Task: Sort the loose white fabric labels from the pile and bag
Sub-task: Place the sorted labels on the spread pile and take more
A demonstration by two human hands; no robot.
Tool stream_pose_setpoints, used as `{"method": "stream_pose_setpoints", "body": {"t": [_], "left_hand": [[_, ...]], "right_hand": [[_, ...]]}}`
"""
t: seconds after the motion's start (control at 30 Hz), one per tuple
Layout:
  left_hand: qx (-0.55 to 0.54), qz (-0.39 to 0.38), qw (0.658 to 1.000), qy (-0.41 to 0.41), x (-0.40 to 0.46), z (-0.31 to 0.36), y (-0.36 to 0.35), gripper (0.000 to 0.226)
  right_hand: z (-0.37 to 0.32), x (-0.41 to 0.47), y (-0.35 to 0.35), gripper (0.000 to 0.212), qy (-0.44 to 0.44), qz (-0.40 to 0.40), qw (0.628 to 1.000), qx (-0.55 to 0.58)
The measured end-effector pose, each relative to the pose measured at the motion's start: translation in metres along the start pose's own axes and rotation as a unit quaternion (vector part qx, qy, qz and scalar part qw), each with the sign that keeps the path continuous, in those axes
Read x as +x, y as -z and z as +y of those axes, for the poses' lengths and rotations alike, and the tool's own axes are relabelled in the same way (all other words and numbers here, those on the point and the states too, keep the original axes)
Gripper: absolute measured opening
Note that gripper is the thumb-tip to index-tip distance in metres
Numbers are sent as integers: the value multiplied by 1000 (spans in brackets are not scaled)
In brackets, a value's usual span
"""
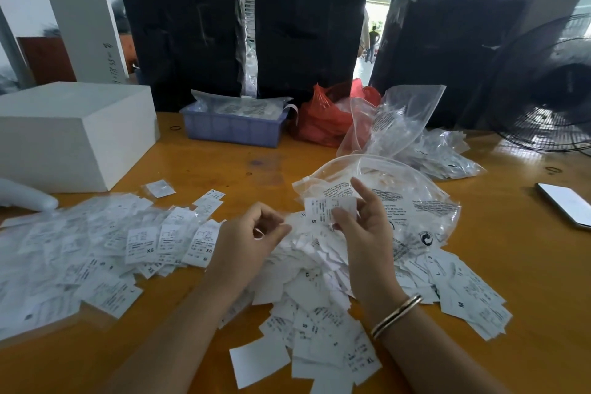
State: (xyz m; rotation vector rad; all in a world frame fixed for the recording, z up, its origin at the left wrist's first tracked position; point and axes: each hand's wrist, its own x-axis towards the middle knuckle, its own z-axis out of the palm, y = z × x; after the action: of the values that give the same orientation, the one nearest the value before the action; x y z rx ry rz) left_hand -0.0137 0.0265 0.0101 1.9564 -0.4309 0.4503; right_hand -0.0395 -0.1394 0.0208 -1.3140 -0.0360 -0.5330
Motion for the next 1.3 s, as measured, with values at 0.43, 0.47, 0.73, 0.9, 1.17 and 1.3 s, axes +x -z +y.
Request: {"method": "stream_pose_setpoints", "body": {"t": [0.43, 0.47, 0.73, 0.9, 1.17, 1.3], "left_hand": [[46, -19, 997, -63, -1, 3, -1, 13], [43, -19, 997, -62, -1, 3, -1, 13], [26, -13, 998, -47, -1, 0, -1, 14], [18, -25, 998, -50, -1, 1, -1, 11], [-9, -83, 995, -56, -2, 3, -1, 6], [-23, -56, 998, -35, -1, 3, 1, 16]], "right_hand": [[1, 0, -2, 42, 69, -35, 994, -75], [1, 0, -2, 42, 74, -33, 994, -75], [2, -2, 0, 43, 91, -61, 988, -113], [2, -3, 1, 41, 104, -98, 975, -172], [10, -5, -3, 44, 160, -166, 932, -279], [10, -6, -4, 44, 157, -166, 933, -279]]}}
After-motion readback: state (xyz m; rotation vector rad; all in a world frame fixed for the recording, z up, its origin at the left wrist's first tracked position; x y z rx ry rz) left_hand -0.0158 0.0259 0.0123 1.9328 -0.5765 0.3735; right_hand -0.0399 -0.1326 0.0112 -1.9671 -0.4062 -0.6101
